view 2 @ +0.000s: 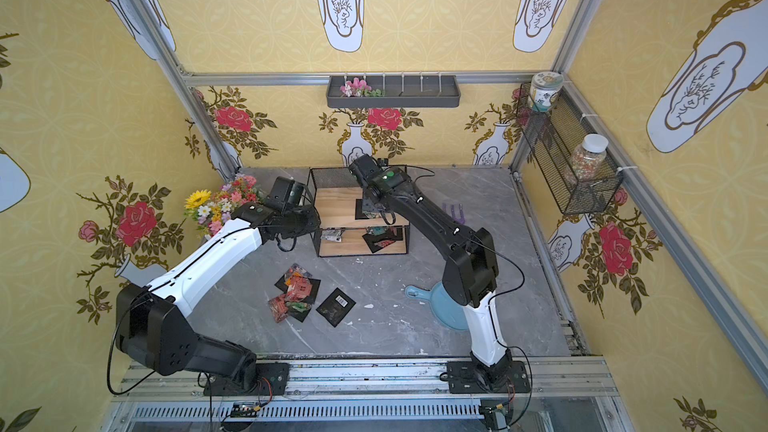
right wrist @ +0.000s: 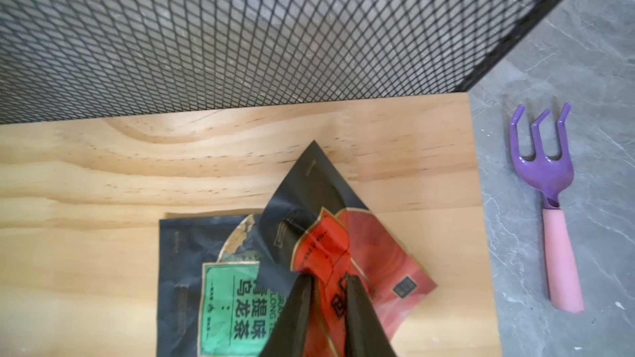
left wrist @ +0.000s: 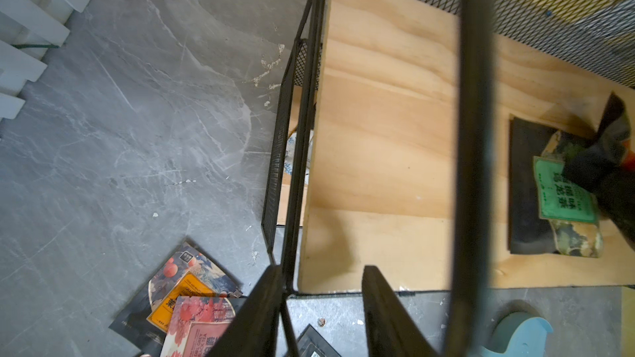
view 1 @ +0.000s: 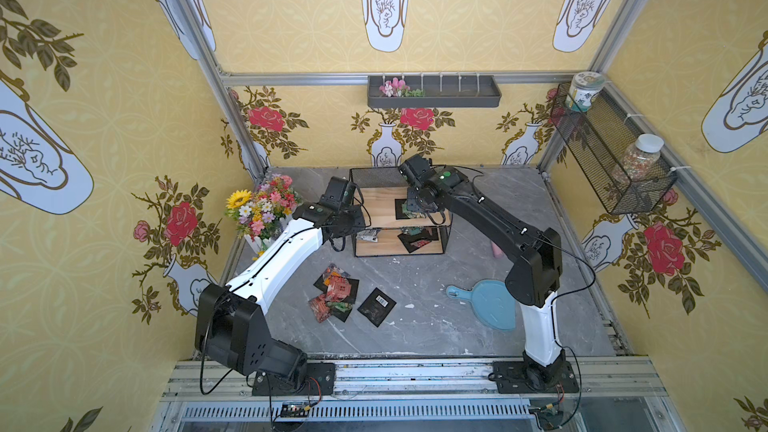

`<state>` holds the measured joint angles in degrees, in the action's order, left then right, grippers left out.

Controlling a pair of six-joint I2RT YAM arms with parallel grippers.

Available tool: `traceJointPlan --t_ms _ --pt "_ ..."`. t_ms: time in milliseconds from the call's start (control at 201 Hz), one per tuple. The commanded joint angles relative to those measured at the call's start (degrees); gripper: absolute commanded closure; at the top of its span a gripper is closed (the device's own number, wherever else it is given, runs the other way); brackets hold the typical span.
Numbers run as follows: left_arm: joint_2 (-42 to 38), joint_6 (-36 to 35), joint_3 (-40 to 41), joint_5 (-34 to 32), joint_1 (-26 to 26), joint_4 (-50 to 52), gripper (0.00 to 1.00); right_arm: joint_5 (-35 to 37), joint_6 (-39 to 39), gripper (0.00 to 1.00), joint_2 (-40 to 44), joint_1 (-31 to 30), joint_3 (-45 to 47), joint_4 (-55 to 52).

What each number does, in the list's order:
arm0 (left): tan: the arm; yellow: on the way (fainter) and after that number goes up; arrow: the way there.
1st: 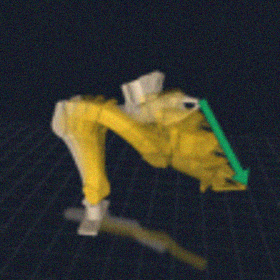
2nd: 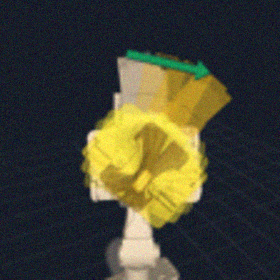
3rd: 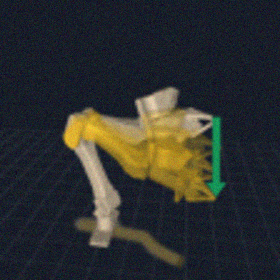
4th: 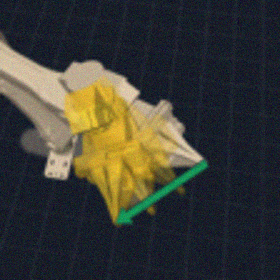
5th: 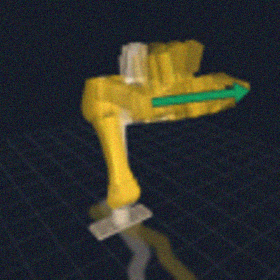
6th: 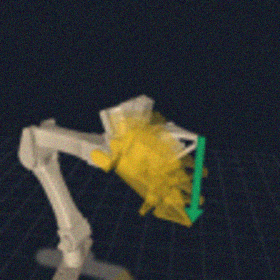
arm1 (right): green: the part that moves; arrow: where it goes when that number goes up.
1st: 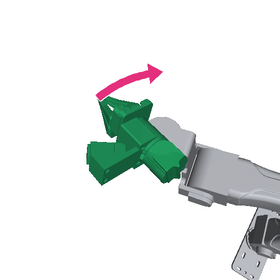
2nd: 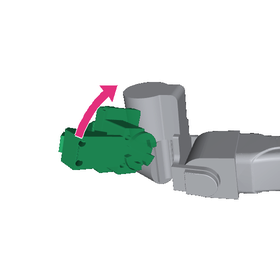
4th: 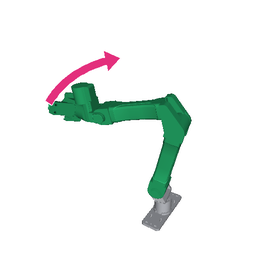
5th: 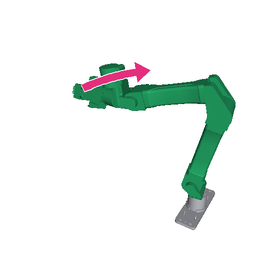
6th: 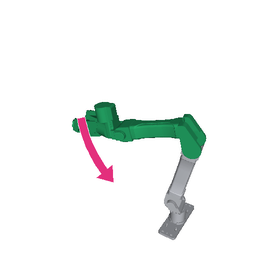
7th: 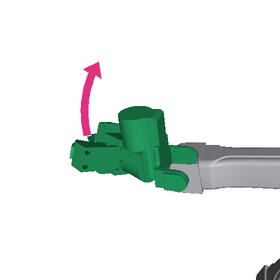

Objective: Remove the tea bags from the shelf
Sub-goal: Pick up the tea bag from the shelf.

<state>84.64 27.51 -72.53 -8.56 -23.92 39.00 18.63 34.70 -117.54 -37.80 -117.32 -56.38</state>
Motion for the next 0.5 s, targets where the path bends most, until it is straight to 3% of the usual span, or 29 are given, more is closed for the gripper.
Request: traceJointPlan --t_ms 0,319,493 --pt "0.42 -0.16 -0.26 1.56 -0.08 -1.21 0.56 1.31 0.04 0.85 1.46 -0.07 -0.68 -0.41" --pt "0.57 0.0 -0.39 1.61 -0.1 -1.21 0.56 2.24 -4.4 0.97 6.46 -1.49 1.82 5.12" --pt "0.62 0.01 -0.61 1.83 -0.18 -1.21 0.56 -0.39 -12.08 0.98 14.0 -6.85 10.6 15.94"
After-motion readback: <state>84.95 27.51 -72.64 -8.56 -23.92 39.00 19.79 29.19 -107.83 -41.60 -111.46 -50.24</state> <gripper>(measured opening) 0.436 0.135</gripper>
